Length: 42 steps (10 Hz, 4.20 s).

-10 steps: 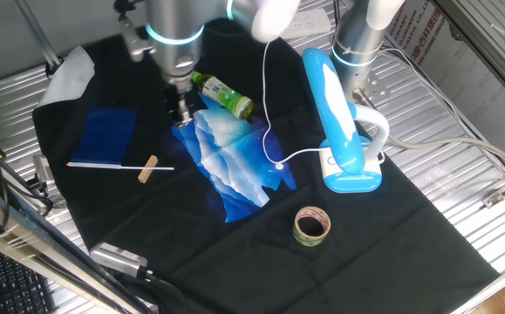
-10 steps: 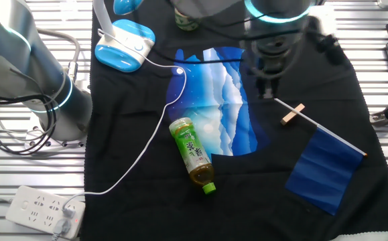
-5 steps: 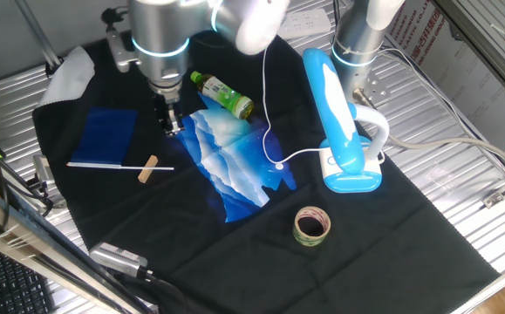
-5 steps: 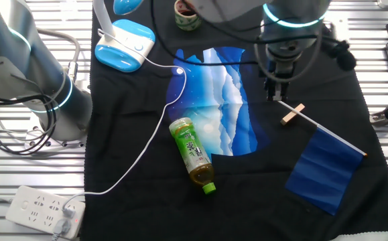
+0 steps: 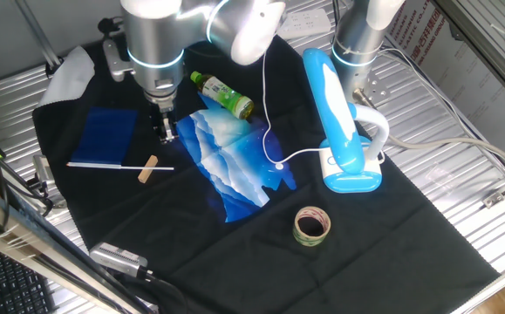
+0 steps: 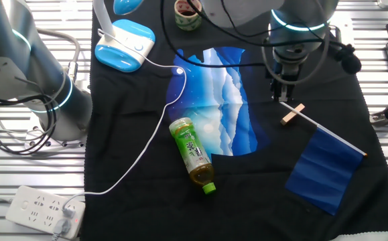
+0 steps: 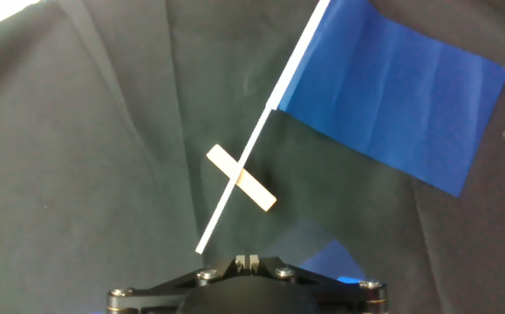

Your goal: Wave the flag

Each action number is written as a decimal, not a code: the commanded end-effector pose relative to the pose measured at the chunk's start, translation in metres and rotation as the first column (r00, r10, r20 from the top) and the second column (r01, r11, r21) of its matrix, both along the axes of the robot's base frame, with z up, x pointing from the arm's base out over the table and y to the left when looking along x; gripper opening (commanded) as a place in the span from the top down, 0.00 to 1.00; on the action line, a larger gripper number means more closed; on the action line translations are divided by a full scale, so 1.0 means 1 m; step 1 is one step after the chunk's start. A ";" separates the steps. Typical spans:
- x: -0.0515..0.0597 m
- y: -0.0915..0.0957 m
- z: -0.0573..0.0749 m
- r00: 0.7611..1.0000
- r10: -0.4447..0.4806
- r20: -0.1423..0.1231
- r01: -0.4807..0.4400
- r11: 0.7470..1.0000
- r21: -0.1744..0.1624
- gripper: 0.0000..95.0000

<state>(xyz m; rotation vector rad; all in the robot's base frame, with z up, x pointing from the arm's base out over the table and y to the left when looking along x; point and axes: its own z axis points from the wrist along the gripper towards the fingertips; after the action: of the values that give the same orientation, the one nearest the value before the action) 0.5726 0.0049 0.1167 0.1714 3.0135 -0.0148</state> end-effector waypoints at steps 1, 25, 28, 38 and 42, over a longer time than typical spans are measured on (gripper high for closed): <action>0.005 0.000 -0.006 1.000 -0.003 0.001 0.003 1.000 -0.004 1.00; 0.045 0.007 -0.039 0.989 -0.140 0.037 0.140 0.990 0.011 1.00; 0.048 0.009 -0.045 0.989 -0.140 0.042 0.140 0.990 0.009 1.00; 0.051 0.011 -0.045 0.989 -0.140 0.038 0.140 0.990 0.012 0.80; 0.048 0.010 -0.047 0.989 -0.140 0.040 0.140 0.990 0.019 0.80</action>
<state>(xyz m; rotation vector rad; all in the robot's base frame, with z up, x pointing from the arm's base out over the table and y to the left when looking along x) 0.6203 0.0151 0.0686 0.3791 2.9551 0.0001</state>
